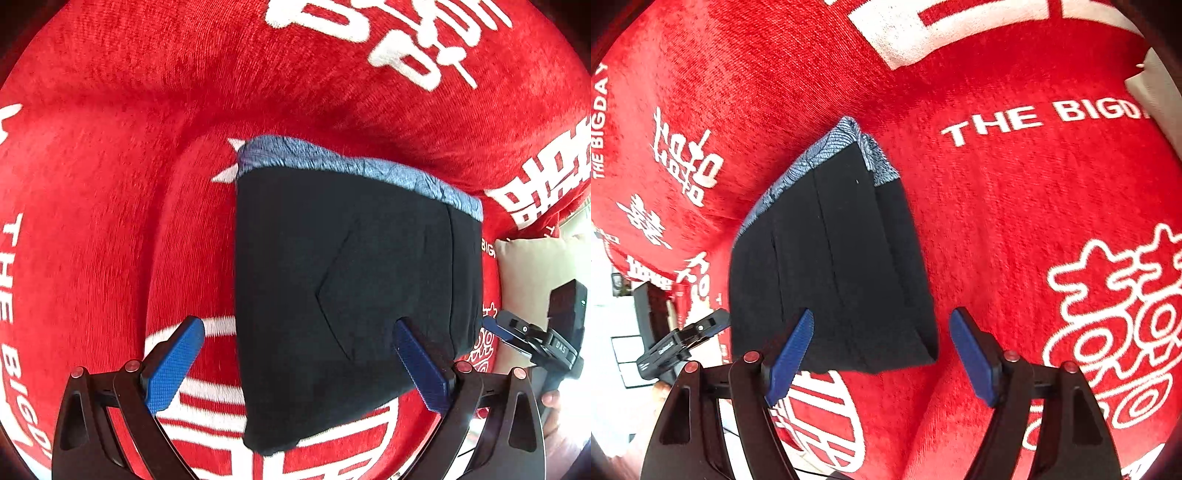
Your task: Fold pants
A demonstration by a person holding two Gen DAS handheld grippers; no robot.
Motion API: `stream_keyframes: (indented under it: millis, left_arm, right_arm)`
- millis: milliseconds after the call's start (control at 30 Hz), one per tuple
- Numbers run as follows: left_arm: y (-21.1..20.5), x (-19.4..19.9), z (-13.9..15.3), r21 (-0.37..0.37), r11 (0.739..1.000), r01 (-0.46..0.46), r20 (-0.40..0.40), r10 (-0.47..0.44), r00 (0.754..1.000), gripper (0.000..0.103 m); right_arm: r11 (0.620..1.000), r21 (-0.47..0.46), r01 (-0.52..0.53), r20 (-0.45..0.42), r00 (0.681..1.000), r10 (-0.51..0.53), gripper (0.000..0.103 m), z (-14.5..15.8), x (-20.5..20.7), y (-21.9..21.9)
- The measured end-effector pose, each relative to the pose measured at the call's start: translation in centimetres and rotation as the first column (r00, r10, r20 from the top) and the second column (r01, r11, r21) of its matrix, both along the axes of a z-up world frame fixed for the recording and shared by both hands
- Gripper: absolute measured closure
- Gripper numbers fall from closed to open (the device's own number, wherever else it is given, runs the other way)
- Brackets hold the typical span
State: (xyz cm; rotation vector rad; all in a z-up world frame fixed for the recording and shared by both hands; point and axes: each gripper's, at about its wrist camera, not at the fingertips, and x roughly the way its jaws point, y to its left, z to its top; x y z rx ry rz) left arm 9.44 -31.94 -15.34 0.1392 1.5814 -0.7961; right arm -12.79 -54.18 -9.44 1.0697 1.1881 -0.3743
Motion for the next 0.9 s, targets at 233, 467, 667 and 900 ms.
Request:
stream_keyframes:
  millis: [233,467,667,900]
  left_arm:
    - [-0.4,2.2,-1.9,-0.04,0.999,0.034,-0.089,-0.038,0.995,0.0]
    - [-1.6,2.9,-4.6,-0.03,0.994,0.108,-0.146,-0.111,0.983,0.0]
    - [-3.9,2.0,-5.8,-0.054,0.986,0.158,-0.171,-0.165,0.971,0.0]
    - [-6.0,0.6,-6.1,-0.066,0.984,0.166,-0.138,-0.173,0.975,0.001]
  right_arm:
    - [0.996,0.064,-0.055,0.037,0.998,0.053,0.024,-1.6,2.0,-1.4]
    - [0.983,0.126,-0.133,0.044,0.991,0.128,0.024,-3.6,3.7,-2.2]
    - [0.953,0.225,-0.201,0.131,0.976,0.175,0.024,-5.5,4.9,-3.0]
    - [0.933,0.307,-0.189,0.192,0.972,0.134,0.024,-6.9,4.7,-3.7]
